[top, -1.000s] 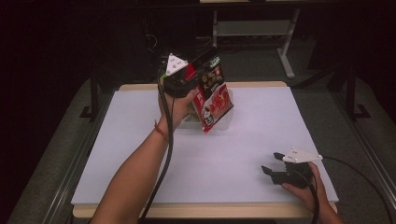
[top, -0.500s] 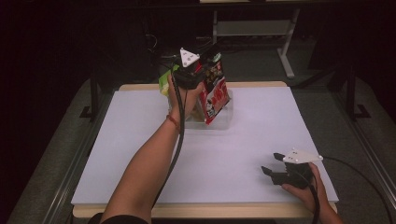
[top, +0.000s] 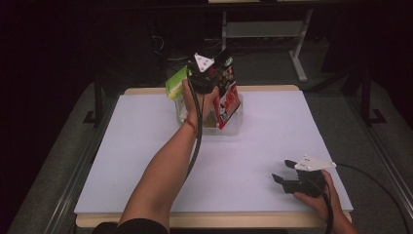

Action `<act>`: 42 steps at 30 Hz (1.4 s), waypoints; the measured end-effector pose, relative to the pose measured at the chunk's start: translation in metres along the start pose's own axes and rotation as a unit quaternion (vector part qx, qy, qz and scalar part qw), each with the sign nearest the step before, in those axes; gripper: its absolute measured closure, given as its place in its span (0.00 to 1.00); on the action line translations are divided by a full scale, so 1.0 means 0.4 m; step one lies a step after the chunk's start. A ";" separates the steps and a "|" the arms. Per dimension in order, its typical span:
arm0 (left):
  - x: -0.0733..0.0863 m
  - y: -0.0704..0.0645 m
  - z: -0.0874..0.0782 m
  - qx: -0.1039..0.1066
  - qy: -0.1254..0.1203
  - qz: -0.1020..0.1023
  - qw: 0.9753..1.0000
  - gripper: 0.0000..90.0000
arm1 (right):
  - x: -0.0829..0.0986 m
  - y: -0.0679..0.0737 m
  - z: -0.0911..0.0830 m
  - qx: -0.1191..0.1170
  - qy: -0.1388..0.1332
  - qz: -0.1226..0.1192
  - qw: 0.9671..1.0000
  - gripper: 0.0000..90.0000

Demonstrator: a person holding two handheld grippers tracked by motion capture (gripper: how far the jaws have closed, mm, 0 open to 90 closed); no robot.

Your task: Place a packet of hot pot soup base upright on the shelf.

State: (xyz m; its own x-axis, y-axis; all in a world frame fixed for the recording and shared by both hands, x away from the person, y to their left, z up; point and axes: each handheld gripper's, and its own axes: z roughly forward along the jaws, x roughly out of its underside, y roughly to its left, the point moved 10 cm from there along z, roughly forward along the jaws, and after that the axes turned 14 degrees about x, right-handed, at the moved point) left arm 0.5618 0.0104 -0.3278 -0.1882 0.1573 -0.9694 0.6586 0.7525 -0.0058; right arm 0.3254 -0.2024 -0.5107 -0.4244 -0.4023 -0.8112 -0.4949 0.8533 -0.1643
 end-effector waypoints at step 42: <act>0.104 -0.078 -0.011 0.085 0.002 0.060 0.995 0.79 | -0.009 0.008 -0.004 0.002 -0.012 -0.008 1.000 0.33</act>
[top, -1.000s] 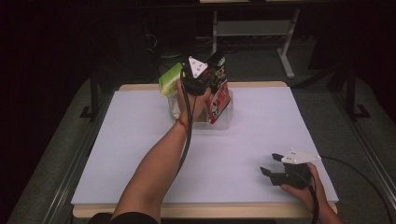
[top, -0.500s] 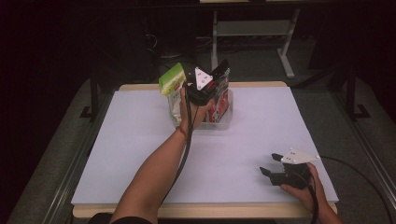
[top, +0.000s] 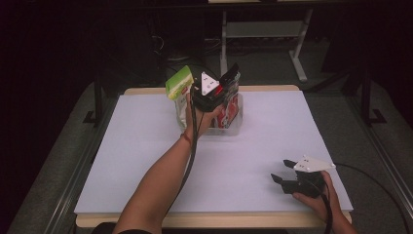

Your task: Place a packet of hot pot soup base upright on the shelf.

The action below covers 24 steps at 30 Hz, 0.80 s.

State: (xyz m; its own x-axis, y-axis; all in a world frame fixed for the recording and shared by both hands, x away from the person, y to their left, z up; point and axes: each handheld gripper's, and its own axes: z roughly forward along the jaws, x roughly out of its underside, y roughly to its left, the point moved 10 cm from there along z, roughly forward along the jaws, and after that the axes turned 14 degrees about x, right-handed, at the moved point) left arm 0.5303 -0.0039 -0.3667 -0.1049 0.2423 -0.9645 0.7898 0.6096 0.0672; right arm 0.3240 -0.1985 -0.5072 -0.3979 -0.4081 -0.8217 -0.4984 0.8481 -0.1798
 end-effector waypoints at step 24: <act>-0.015 -0.039 -0.083 0.055 0.034 0.043 0.997 0.66 | -0.020 -0.005 -0.011 0.016 -0.026 -0.009 1.000 0.33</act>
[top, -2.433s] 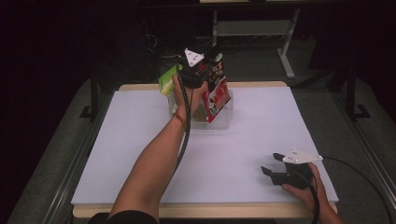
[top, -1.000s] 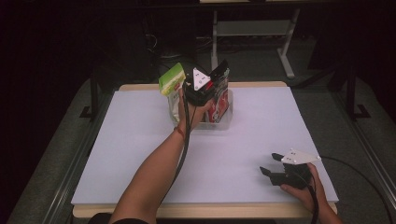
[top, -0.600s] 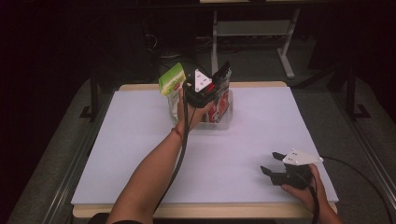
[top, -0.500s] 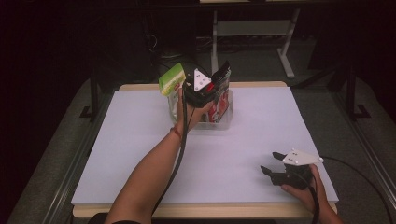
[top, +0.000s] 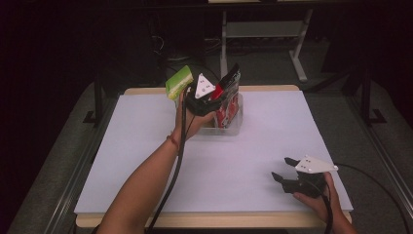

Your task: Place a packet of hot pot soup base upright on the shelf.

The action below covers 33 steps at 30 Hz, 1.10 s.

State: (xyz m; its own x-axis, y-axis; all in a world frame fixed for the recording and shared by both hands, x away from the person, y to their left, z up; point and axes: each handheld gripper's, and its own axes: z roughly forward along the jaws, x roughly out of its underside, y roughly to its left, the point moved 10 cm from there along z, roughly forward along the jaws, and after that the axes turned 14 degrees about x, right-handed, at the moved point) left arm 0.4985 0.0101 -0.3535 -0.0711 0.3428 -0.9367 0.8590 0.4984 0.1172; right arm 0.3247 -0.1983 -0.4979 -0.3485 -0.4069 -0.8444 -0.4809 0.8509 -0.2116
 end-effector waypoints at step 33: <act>0.149 -0.049 -0.200 0.025 0.057 0.040 0.997 0.51 | 0.001 -0.002 0.002 0.011 0.001 -0.002 1.000 0.32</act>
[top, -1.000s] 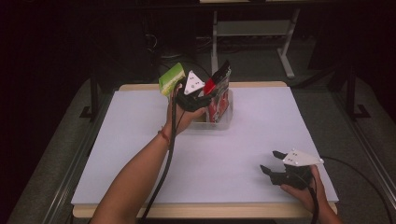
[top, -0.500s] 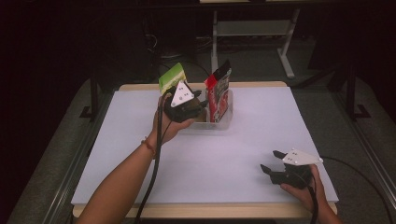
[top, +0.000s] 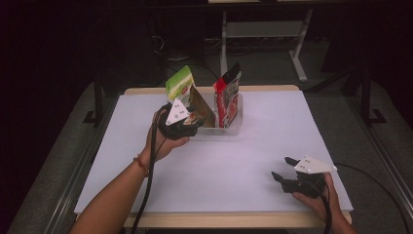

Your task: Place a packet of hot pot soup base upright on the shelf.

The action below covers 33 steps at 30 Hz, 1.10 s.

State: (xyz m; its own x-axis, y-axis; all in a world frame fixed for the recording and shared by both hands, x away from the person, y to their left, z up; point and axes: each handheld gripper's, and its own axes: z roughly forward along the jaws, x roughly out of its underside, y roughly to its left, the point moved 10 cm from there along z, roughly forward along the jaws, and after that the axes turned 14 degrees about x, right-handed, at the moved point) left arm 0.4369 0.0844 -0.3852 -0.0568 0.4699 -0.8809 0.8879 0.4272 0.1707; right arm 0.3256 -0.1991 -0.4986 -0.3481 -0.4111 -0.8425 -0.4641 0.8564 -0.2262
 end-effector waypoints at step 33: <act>0.312 -0.039 -0.138 0.002 0.037 -0.068 0.997 0.33 | -0.015 -0.002 -0.015 0.005 -0.021 -0.007 1.000 0.32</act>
State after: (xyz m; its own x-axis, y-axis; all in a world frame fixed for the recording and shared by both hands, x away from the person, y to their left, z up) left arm 0.3910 0.1788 -0.4733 -0.2103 0.4634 -0.8608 0.8711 0.4886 0.0502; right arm 0.3232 -0.1989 -0.4905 -0.3071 -0.4099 -0.8589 -0.4598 0.8541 -0.2432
